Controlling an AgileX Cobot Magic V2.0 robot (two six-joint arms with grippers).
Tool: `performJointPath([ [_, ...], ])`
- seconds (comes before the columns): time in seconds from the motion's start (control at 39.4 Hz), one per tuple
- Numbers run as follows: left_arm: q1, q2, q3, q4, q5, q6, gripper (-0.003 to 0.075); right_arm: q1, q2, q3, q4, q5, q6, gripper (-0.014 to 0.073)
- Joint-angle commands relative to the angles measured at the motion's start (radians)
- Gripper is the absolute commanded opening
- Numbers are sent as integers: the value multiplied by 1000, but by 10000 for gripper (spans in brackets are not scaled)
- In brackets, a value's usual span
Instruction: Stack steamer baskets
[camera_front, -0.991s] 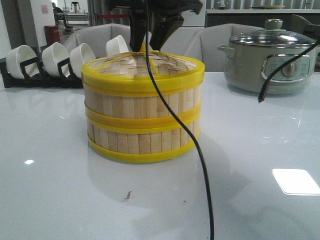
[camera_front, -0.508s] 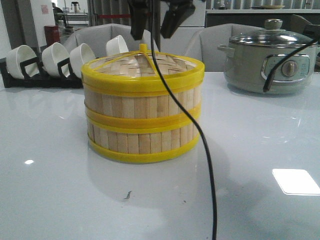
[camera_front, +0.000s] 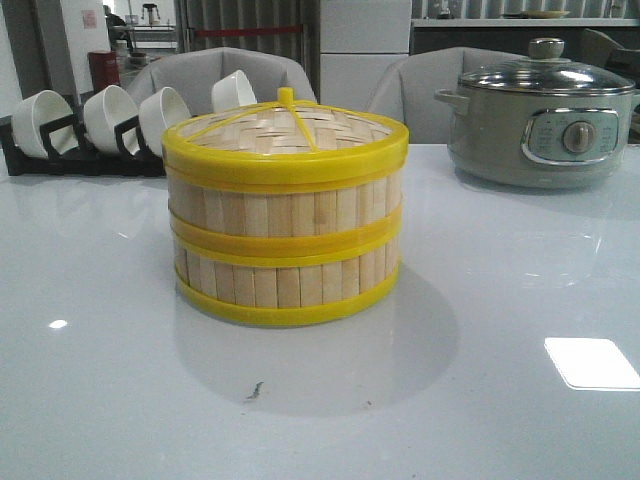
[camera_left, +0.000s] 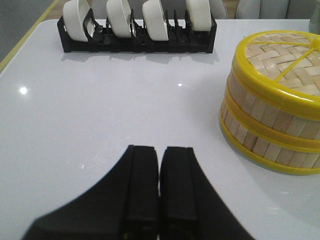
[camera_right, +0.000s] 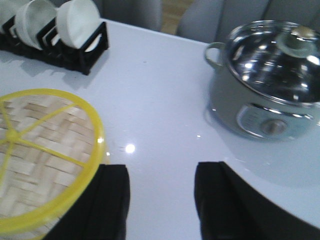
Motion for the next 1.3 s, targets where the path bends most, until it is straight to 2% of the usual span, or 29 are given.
performJointPath([
  [0.0, 0, 4, -29, -6, -84, -7, 85, -103, -209, 182, -19, -185, -10, 352],
  [0.13, 0, 4, -29, -6, -84, -7, 85, -214, -428, 392, -21, -227, -11, 352],
  [0.25, 0, 4, -29, -6, -84, -7, 85, -229, -612, 547, -24, -237, -11, 352],
  [0.43, 0, 4, -29, -6, -84, -7, 85, -229, -738, 704, -24, -249, -11, 352],
  [0.61, 0, 4, -29, -6, -84, -7, 85, -229, -767, 828, -24, -314, -10, 320],
  [0.71, 0, 4, -29, -6, -84, -7, 85, -229, -771, 876, -23, -377, -10, 220],
  [0.81, 0, 4, -29, -6, -84, -7, 85, -229, -771, 893, -16, -425, -10, 37],
  [0.86, 0, 4, -29, -6, -84, -7, 85, -229, -771, 893, -14, -444, -10, 67],
  [1.27, 0, 4, -29, -6, -84, -7, 85, -229, -771, 893, -14, -435, -10, 54],
])
